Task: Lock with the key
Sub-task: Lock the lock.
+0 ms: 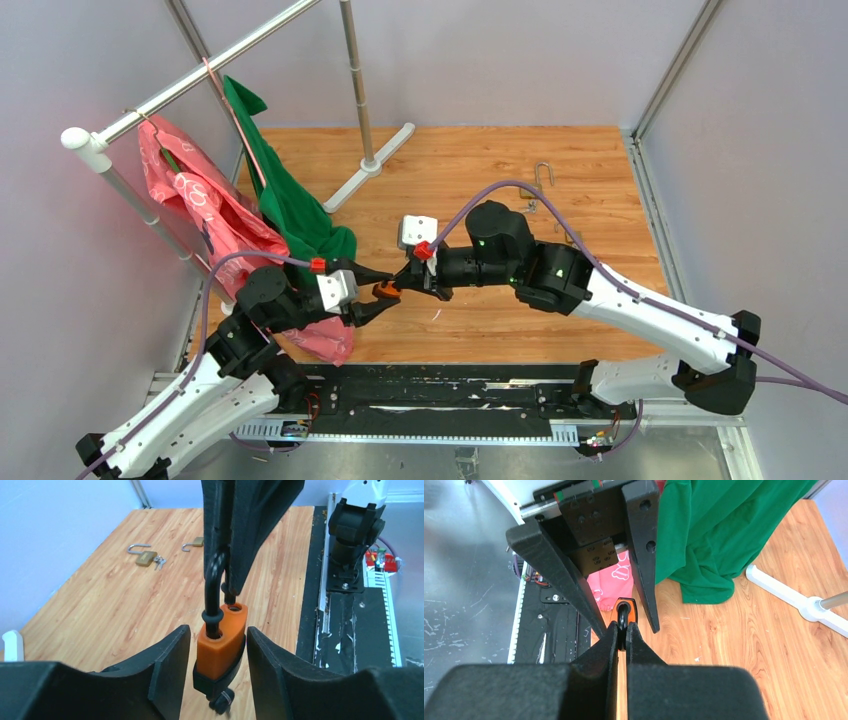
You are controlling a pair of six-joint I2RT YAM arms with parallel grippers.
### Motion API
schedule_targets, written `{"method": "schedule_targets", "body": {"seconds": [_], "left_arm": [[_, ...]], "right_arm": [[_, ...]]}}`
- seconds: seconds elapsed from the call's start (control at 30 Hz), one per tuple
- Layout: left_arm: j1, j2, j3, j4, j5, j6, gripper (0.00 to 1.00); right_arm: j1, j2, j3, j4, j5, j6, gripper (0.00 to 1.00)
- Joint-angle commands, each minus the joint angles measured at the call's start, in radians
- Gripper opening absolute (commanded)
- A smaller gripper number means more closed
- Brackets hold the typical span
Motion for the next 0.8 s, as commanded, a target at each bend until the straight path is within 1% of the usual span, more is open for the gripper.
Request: {"method": "schedule_targets", "body": {"seconds": [0.0,0.07,0.13,0.17,0.27,0.43,0.47,0.5,0.53,0.57,0.67,0.73,0.77], "left_arm": [[0.003,0.011,0.017,-0.038,0.078,0.099,0.55],[0.003,0.022,0.025,-0.070,0.129,0.095,0.55],[0.003,0.025,0.029,-0.065,0.154,0.058,0.49],[0.003,0.024,0.033,-0.053,0.150,0.034,0.44],[0.003,0.019,0.044,-0.032,0.097,-0.027,0.35],[0.003,0.020,0.054,-0.014,0.095,-0.077,0.30],[0.003,0.021,0.053,-0.009,0.097,-0.085,0.24],[0.003,0.021,0.054,-0.006,0.099,-0.089,0.15],[0.003,0.021,0.053,-0.002,0.098,-0.092,0.02],[0.003,0.020,0.053,0.000,0.093,-0.097,0.00],[0.003,0.020,0.050,0.013,0.062,-0.145,0.00],[0.003,0.017,0.046,0.024,0.071,-0.171,0.00],[0.003,0.014,0.042,0.030,0.088,-0.172,0.00]], "right_arm": [[-0.003,-0.048,-0.005,0.093,-0.014,0.015,0.00],[-0.003,-0.050,0.000,0.077,-0.041,-0.005,0.00],[-0.004,-0.045,0.013,0.053,-0.053,-0.018,0.00],[-0.004,-0.043,0.017,0.040,-0.055,-0.024,0.00],[-0.005,-0.051,0.013,0.037,-0.058,-0.030,0.00],[-0.004,-0.056,0.009,0.035,-0.054,-0.032,0.00],[-0.006,-0.059,0.008,0.035,-0.053,-0.033,0.00],[-0.006,-0.062,0.006,0.035,-0.053,-0.035,0.00],[-0.006,-0.063,0.003,0.034,-0.053,-0.040,0.00],[-0.006,-0.065,0.001,0.032,-0.056,-0.047,0.00],[-0.008,-0.068,-0.017,0.023,-0.074,-0.072,0.00],[-0.011,-0.072,-0.032,0.023,-0.097,-0.089,0.00],[-0.013,-0.074,-0.041,0.023,-0.120,-0.103,0.09]]}}
